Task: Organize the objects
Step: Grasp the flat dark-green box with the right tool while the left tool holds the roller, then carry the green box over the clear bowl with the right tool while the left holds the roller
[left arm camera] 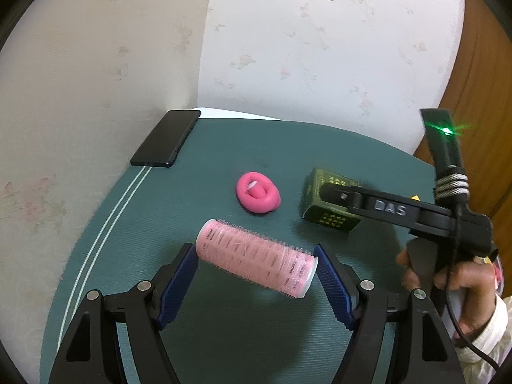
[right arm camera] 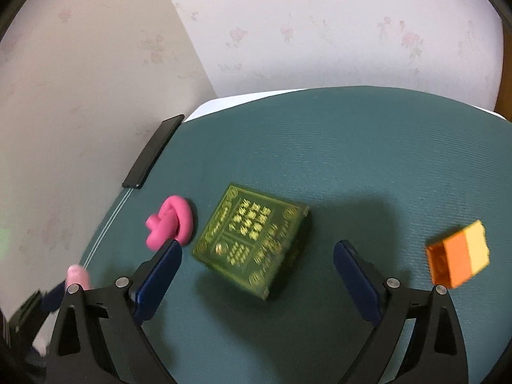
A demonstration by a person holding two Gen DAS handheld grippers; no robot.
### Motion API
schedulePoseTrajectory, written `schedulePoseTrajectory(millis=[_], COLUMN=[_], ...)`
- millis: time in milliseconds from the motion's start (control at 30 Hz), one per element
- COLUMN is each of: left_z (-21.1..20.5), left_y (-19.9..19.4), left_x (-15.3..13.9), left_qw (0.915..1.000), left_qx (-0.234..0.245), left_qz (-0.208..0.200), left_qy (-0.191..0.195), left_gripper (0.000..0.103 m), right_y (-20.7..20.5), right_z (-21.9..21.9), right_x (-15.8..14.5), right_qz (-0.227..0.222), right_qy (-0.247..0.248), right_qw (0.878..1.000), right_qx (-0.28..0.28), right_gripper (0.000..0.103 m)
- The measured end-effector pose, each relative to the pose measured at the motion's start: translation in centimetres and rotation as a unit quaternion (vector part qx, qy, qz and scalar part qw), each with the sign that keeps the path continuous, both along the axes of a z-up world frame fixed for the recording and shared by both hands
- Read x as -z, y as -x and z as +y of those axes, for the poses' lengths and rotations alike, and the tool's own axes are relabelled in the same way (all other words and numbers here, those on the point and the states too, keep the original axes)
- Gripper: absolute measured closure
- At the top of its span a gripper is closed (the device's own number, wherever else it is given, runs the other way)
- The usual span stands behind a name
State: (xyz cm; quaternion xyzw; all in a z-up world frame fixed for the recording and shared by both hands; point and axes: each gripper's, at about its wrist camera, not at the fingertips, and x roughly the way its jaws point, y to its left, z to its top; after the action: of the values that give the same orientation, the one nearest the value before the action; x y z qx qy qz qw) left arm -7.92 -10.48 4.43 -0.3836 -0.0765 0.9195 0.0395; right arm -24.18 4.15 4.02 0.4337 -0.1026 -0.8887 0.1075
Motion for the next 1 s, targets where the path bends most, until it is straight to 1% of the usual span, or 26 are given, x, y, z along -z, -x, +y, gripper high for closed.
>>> schedulePoseTrajectory(millis=[200,333,367,400,433,667,833,1000], left_z=[-0.5,-0.5,-0.5,-0.6,-0.6,-0.3,0.2,1.0], left_y=[0.1,0.2,0.3,0.3,0.3,0.3,0.1,0.0], left_x=[0.2,0.4,0.4,0.5,0.5,0.7,0.7,0.8], left_qw=[1.0000,0.9999,0.9999,0.9999,0.9999,0.9999,0.9999,0.9997], left_qx=[-0.008,-0.008,-0.008,-0.008,-0.007,0.000,0.008,0.019], left_qz=[-0.006,-0.009,-0.010,-0.011,-0.011,-0.011,-0.010,-0.009], left_qy=[-0.001,0.001,0.001,0.002,0.002,0.005,0.007,0.009], left_gripper=[0.025,0.025,0.025,0.025,0.025,0.025,0.025,0.025], right_y=[1.1,0.8,0.6,0.3,0.1,-2.6,-5.5,-7.6], right_z=[-1.4,-2.0,-2.1,-2.0,-1.9,0.3,1.3,1.9], right_x=[1.1,1.7,1.8,1.7,1.7,1.1,0.1,-0.4], right_qz=[-0.015,-0.009,-0.005,-0.002,-0.001,0.017,0.039,0.049], right_qy=[-0.050,-0.093,-0.103,-0.113,-0.116,-0.088,-0.091,-0.099], right_qw=[0.999,0.996,0.995,0.994,0.993,0.996,0.995,0.994], right_qx=[0.007,-0.003,-0.006,-0.006,-0.007,-0.008,-0.002,0.006], right_gripper=[0.006,0.008,0.013,0.022,0.022,0.023,0.023,0.023])
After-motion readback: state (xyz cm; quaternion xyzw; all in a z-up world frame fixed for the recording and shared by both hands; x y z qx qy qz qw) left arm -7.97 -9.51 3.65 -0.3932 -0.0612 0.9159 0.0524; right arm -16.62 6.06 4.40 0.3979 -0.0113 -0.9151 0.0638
